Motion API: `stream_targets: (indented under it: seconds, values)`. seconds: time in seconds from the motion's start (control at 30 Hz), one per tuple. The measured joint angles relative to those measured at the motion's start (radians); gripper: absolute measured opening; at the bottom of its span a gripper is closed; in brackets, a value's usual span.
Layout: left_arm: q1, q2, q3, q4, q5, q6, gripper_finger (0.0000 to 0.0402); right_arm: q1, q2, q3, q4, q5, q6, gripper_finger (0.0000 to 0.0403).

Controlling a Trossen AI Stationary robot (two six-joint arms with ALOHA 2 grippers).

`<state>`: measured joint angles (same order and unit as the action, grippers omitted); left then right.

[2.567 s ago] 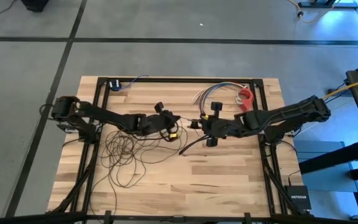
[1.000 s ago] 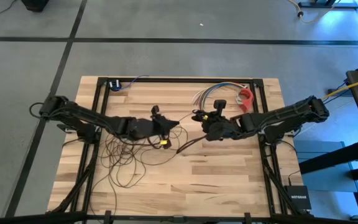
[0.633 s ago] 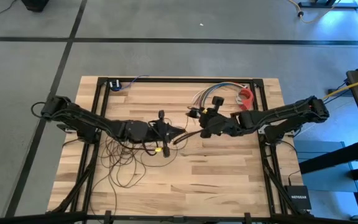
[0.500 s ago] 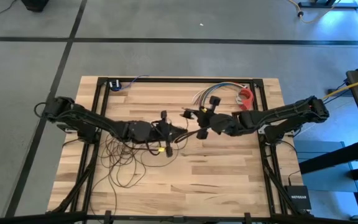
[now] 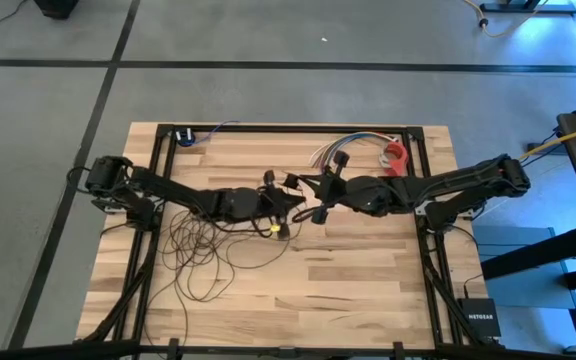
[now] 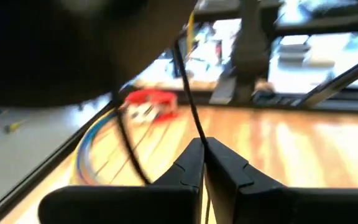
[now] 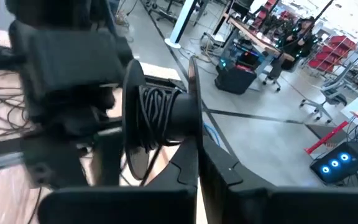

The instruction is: Coiling cords

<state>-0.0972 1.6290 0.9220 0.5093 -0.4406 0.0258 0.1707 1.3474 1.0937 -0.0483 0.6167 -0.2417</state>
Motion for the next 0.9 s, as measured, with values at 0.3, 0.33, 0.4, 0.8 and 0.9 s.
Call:
stream_targets:
  seconds: [0.3, 0.33, 0.4, 0.8, 0.9]
  values:
    - [0.025, -0.007, 0.003, -0.178, -0.136, -0.031, 0.0005, 0.063, -0.023, 0.037, -0.205, 0.012, 0.022, 0.0003]
    - [0.025, -0.006, 0.003, -0.181, -0.136, -0.025, 0.0005, 0.073, -0.023, 0.038, -0.226, 0.011, 0.028, 0.0003]
    - [0.025, -0.006, 0.002, -0.186, -0.136, -0.019, 0.0005, 0.09, -0.026, 0.038, -0.272, 0.01, 0.034, 0.0003]
    - [0.005, -0.002, -0.002, -0.195, -0.145, 0.034, 0.0006, 0.124, -0.025, 0.044, -0.498, 0.014, 0.082, 0.0003]
    - [0.007, -0.002, -0.002, -0.189, -0.148, 0.033, 0.0006, 0.124, -0.01, 0.044, -0.569, 0.053, 0.085, 0.0003]
